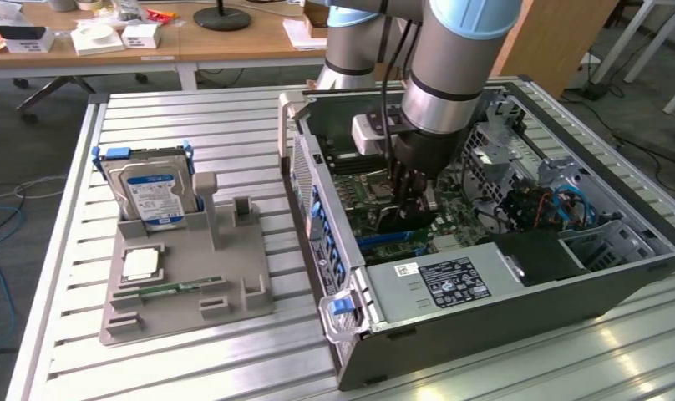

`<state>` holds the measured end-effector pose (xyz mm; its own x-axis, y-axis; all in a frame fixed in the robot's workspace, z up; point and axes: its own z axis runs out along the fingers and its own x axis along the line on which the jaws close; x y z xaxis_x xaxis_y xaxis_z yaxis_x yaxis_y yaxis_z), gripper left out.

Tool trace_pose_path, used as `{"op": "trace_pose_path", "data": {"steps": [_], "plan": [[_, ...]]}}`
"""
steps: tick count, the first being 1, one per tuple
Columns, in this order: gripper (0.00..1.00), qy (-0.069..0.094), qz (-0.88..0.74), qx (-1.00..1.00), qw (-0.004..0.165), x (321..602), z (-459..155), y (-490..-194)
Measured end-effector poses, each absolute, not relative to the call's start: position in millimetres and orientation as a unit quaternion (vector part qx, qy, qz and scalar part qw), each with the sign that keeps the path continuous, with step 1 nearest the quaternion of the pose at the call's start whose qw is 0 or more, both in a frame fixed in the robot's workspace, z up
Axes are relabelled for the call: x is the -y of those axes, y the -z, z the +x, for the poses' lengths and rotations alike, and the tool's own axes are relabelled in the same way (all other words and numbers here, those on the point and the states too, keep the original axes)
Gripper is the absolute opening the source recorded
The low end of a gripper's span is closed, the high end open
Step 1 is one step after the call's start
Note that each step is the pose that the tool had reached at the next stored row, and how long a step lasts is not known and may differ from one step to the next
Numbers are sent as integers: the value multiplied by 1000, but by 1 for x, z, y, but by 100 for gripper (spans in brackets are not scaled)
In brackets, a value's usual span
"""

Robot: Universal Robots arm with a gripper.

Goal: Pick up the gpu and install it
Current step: 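Insert the gpu into the slot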

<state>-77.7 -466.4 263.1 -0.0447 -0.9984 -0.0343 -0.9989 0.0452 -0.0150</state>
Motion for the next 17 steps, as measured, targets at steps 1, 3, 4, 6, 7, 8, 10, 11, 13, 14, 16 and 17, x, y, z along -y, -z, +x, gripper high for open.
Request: {"op": "trace_pose_path", "data": {"steps": [1, 3, 4, 6, 7, 8, 10, 11, 13, 14, 16, 17], "plan": [[26, -6, -691, -723, 18, 466, -78, -263], [26, -7, -691, -723, 18, 466, -78, -263], [26, -7, -691, -723, 18, 466, -78, -263], [26, -6, -691, -723, 18, 466, -79, -263], [26, -6, -691, -723, 18, 466, -79, -263], [26, -6, -691, -723, 18, 466, -79, -263], [26, -6, -691, -723, 18, 466, -79, -263], [26, -6, -691, -723, 18, 466, -79, -263], [26, -6, -691, -723, 18, 466, -79, -263], [26, -6, -691, -723, 18, 466, -79, -263], [26, -6, -691, -723, 18, 466, -79, -263], [26, -7, -691, -723, 18, 466, -79, -261]]}}
